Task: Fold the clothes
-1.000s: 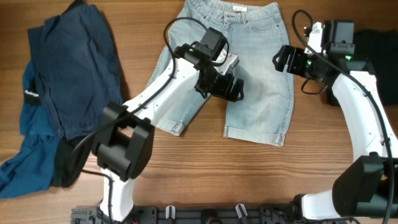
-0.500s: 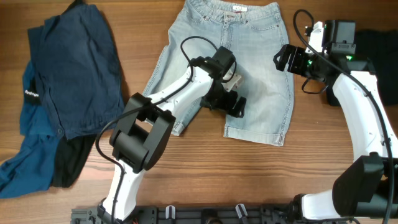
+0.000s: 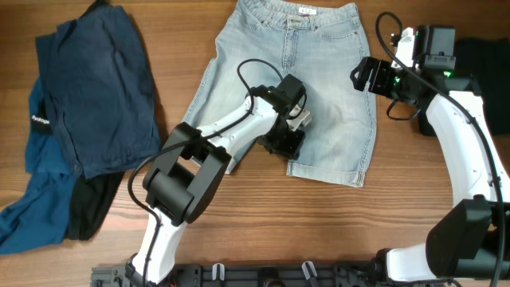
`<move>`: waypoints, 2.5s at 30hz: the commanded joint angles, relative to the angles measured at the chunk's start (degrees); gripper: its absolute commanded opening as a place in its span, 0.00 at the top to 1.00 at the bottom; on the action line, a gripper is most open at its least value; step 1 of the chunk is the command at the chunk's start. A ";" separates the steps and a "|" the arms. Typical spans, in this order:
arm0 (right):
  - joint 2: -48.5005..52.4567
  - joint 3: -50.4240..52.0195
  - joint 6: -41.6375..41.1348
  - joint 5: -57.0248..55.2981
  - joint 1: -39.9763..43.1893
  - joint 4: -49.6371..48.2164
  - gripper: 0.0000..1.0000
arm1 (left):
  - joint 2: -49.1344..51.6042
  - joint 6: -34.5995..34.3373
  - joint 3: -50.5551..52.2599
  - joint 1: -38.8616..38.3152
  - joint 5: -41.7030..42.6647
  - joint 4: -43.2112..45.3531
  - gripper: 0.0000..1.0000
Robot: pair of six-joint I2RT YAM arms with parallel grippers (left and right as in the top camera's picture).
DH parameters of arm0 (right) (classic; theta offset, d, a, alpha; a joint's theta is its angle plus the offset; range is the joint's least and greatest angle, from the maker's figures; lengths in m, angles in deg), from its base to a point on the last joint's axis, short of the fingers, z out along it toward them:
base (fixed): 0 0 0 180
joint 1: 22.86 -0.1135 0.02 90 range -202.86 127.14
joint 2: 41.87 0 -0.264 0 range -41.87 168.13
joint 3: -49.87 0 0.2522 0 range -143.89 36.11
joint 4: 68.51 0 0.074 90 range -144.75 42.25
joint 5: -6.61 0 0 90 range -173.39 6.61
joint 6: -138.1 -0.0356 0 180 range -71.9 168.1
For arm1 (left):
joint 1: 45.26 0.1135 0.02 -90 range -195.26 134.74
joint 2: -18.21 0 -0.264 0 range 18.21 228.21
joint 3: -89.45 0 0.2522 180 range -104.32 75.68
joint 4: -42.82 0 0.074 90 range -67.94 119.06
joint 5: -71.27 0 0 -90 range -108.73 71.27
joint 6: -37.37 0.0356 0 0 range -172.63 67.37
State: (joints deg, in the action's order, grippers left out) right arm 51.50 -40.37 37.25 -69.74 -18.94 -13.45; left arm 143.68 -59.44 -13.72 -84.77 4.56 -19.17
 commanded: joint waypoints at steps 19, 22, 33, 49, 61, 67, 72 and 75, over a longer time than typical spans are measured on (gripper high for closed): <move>-0.04 0.15 1.70 -0.33 1.40 -0.20 0.01 | -2.56 -13.33 0.85 -1.16 -0.22 -24.04 0.29; -0.04 0.15 1.75 -0.31 1.40 -1.20 0.01 | -2.82 -13.14 0.61 -1.05 -0.46 -24.06 0.23; 4.13 0.15 1.88 1.25 1.27 -24.81 0.52 | -21.00 -17.77 -1.84 1.46 -16.46 -16.57 0.18; 32.17 -0.24 8.26 -2.71 1.20 -47.54 0.23 | -24.74 -14.67 -1.57 9.79 -21.29 -7.85 0.15; 35.34 -0.24 6.12 -2.08 1.40 -42.27 0.81 | -21.79 -16.20 -1.57 9.73 -21.14 -7.02 0.15; 24.17 -0.24 2.73 -9.49 1.84 -30.16 0.96 | -20.00 -16.20 -1.57 9.51 -20.13 -6.49 0.18; 11.06 -0.24 -4.55 -16.76 1.84 -13.70 0.95 | -19.47 -16.17 -1.57 9.01 -20.15 -6.08 0.18; 9.05 -0.22 -7.48 -16.92 1.84 -3.63 0.96 | -19.47 -16.11 -1.57 8.98 -20.17 -5.92 0.18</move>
State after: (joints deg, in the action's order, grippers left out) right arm 61.64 -40.57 34.45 -82.88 -17.49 -21.83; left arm 123.35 -75.48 -15.40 -75.59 -15.86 -25.34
